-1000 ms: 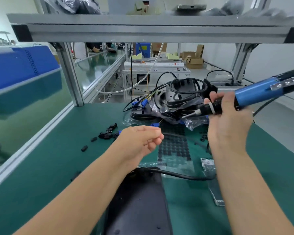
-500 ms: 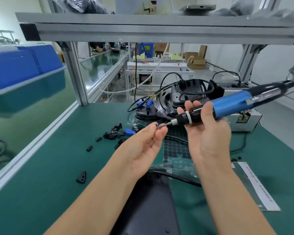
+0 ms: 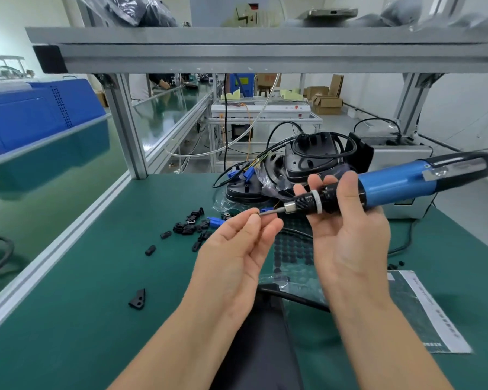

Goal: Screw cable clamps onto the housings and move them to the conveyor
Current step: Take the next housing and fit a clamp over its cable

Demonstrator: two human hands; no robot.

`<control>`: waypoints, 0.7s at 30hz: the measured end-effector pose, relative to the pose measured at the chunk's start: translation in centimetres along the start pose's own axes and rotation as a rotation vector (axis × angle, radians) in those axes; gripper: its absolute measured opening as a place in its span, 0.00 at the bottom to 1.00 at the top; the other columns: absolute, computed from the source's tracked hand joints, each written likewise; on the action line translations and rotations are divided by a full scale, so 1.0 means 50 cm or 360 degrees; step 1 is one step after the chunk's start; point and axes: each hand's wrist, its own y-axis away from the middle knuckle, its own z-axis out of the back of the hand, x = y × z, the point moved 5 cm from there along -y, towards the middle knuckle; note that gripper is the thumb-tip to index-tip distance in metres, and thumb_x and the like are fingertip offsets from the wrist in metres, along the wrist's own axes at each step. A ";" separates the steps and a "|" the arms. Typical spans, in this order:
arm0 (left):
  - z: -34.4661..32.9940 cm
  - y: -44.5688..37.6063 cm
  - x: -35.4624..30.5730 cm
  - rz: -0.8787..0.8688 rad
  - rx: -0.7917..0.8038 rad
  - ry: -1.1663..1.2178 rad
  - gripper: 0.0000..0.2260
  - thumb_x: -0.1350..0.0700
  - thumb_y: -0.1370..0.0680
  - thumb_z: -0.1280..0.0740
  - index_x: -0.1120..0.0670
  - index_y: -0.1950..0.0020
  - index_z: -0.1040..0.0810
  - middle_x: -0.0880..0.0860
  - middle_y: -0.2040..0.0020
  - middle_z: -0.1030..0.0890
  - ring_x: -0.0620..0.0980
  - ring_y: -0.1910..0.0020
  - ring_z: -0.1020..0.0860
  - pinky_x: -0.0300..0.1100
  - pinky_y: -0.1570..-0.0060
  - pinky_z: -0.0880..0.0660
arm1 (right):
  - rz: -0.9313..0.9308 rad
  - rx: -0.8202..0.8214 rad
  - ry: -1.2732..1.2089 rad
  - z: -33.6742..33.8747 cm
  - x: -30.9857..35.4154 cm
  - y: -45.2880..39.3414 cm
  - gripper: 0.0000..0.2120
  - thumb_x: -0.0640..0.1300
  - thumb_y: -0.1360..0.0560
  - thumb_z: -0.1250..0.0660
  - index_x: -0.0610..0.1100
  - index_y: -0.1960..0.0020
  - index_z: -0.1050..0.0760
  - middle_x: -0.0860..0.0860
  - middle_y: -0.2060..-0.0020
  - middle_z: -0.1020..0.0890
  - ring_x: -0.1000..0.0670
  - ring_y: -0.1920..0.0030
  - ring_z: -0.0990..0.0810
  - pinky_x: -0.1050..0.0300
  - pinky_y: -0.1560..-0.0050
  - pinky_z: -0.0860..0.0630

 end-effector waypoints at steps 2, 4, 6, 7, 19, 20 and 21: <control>0.011 0.003 -0.006 -0.0117 0.0005 -0.0152 0.05 0.66 0.24 0.35 0.64 0.49 0.22 0.60 0.58 0.15 0.52 0.59 0.15 0.35 0.62 0.21 | 0.0001 -0.0004 0.0033 -0.005 0.002 0.002 0.10 0.38 0.23 0.33 0.38 0.44 0.30 0.48 0.65 0.19 0.47 0.59 0.16 0.45 0.53 0.18; 0.020 0.010 -0.013 -0.0152 0.0024 -0.0278 0.08 0.63 0.28 0.32 0.64 0.50 0.21 0.61 0.58 0.15 0.53 0.60 0.15 0.35 0.62 0.21 | -0.0024 -0.0016 -0.0027 -0.010 0.003 0.002 0.08 0.36 0.24 0.33 0.37 0.46 0.29 0.47 0.65 0.19 0.47 0.61 0.16 0.47 0.53 0.18; 0.023 0.015 -0.025 -0.0161 0.0104 -0.0493 0.15 0.58 0.33 0.27 0.60 0.48 0.20 0.61 0.57 0.15 0.53 0.60 0.16 0.35 0.62 0.21 | -0.0072 -0.0034 -0.0129 -0.015 0.002 0.000 0.06 0.33 0.25 0.33 0.37 0.49 0.29 0.46 0.65 0.20 0.49 0.63 0.18 0.52 0.56 0.20; 0.028 0.016 -0.033 -0.0167 0.0143 -0.0699 0.21 0.54 0.35 0.24 0.56 0.44 0.21 0.58 0.56 0.15 0.52 0.59 0.16 0.36 0.61 0.22 | -0.0104 -0.0023 -0.0164 -0.019 0.001 0.000 0.06 0.32 0.25 0.34 0.38 0.50 0.29 0.47 0.65 0.20 0.50 0.65 0.19 0.53 0.58 0.21; 0.048 0.012 -0.085 -0.0099 0.0843 -0.2635 0.02 0.53 0.25 0.28 0.49 0.56 0.15 0.37 0.67 0.19 0.31 0.72 0.26 0.23 0.67 0.32 | -0.0640 0.0010 0.0039 -0.035 -0.034 -0.007 0.24 0.49 0.18 0.48 0.43 0.69 0.29 0.54 0.83 0.28 0.58 0.82 0.30 0.68 0.77 0.31; 0.050 0.011 -0.084 -0.0119 0.0852 -0.2627 0.02 0.53 0.26 0.28 0.48 0.56 0.15 0.38 0.65 0.18 0.32 0.70 0.24 0.24 0.66 0.31 | -0.0647 0.0003 0.0090 -0.034 -0.035 -0.003 0.22 0.49 0.17 0.48 0.45 0.68 0.33 0.55 0.84 0.30 0.58 0.83 0.32 0.69 0.78 0.33; 0.052 0.012 -0.083 -0.0138 0.0860 -0.2603 0.01 0.53 0.26 0.28 0.47 0.56 0.16 0.40 0.63 0.17 0.33 0.68 0.23 0.25 0.64 0.29 | -0.0601 0.0016 0.0094 -0.036 -0.035 0.002 0.24 0.53 0.18 0.47 0.44 0.69 0.32 0.54 0.82 0.30 0.57 0.82 0.32 0.67 0.78 0.33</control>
